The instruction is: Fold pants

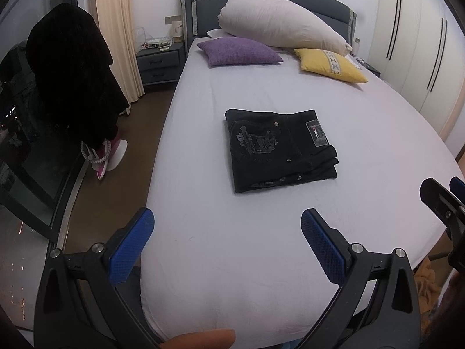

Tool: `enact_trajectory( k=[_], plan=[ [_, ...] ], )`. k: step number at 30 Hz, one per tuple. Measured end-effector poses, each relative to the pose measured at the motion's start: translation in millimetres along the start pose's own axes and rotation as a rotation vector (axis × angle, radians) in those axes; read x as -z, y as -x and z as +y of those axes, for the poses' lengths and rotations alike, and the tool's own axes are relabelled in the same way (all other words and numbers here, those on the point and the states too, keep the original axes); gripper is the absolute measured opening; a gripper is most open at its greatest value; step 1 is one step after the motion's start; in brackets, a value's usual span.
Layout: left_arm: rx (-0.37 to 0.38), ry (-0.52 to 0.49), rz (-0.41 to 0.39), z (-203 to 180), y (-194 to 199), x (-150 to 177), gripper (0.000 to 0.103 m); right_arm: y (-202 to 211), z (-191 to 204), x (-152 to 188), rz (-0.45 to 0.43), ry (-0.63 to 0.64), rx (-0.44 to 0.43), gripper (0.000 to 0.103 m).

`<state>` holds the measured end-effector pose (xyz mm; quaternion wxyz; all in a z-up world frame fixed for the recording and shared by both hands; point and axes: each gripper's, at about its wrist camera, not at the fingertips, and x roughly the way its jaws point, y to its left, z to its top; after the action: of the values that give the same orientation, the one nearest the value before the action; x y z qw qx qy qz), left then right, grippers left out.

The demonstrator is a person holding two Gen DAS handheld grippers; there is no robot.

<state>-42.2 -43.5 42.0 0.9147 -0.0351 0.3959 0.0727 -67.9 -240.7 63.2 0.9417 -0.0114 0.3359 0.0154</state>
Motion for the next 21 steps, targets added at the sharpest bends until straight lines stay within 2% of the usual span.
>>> enact_trajectory(
  k=[21],
  plan=[
    [-0.008, 0.001, 0.014, -0.9, -12.2, 2.2, 0.103, -3.6, -1.2, 4.9, 0.02, -0.004, -0.001, 0.103]
  ],
)
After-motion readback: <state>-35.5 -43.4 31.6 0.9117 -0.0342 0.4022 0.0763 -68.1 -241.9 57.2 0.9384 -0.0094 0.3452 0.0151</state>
